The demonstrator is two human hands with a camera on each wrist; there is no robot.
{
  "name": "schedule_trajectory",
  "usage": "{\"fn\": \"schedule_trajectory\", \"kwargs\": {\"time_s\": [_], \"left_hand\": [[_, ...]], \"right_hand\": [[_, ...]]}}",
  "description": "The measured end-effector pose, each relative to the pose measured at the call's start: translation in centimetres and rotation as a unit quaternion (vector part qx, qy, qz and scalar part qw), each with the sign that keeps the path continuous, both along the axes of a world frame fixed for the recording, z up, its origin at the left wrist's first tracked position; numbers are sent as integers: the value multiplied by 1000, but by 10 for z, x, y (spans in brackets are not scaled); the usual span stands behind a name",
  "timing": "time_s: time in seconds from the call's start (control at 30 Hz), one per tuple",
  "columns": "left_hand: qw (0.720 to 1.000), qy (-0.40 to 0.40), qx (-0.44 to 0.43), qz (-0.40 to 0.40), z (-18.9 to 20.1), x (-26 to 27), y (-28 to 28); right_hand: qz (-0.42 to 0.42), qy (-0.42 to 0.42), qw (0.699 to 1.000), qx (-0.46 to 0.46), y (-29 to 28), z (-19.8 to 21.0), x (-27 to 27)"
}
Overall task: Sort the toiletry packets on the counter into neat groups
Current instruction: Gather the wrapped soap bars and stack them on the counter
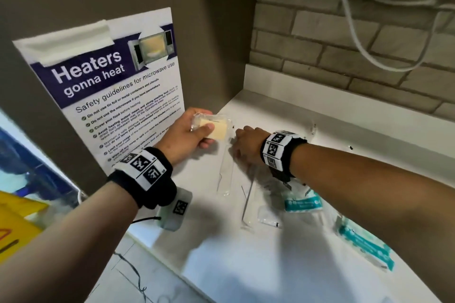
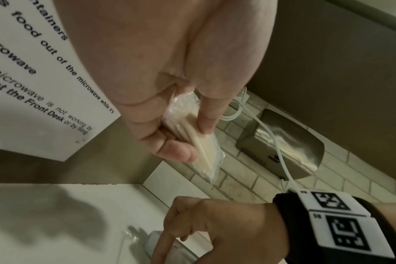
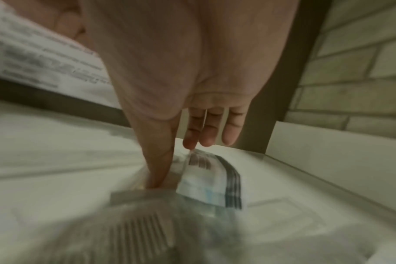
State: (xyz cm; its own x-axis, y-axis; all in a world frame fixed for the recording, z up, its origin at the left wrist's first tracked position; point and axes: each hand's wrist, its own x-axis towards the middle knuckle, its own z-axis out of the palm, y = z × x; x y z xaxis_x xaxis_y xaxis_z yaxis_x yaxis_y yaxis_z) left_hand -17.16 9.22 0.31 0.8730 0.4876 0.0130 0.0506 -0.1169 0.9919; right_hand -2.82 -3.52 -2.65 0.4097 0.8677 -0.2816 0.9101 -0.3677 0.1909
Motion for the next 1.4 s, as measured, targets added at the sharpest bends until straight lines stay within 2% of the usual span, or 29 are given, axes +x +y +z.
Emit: {"fn": "schedule_trajectory", "kwargs": {"time_s": [0.13, 0.27, 0.4, 0.57, 0.73, 0.9, 1.0, 1.17, 1.23, 1.33, 1.4], "left_hand": [[1000, 8, -2, 6, -1, 3, 0], [1000, 15, -14, 22, 1, 4, 3], [999, 15, -15, 34, 4, 4, 7], [999, 20, 6, 37, 7, 10, 1], [997, 47, 11, -55, 15, 32, -42], [985, 35, -56, -161, 32, 46, -122], [972, 29, -98, -213, 38, 52, -168], [940, 65, -77, -326, 33, 64, -252], [928, 70, -64, -360, 29, 67, -288], [916, 72, -53, -390, 22, 70, -329], [908, 81, -46, -407, 17, 71, -354]], "right_hand": [[-18, 96, 995, -15, 7, 4, 6], [-25, 161, 985, 55, 7, 12, 4], [-31, 236, 956, 169, 2, 38, 5], [-65, 337, 901, 265, -29, 74, -4], [-90, 285, 888, 350, -85, 95, -8], [-119, 224, 877, 408, -149, 100, -13], [-158, 171, 881, 413, -196, 99, -17], [-212, 134, 884, 395, -283, 93, -31], [-245, 140, 872, 400, -323, 91, -35], [-302, 155, 829, 444, -379, 86, -41], [-337, 152, 825, 427, -415, 81, -48]]}}
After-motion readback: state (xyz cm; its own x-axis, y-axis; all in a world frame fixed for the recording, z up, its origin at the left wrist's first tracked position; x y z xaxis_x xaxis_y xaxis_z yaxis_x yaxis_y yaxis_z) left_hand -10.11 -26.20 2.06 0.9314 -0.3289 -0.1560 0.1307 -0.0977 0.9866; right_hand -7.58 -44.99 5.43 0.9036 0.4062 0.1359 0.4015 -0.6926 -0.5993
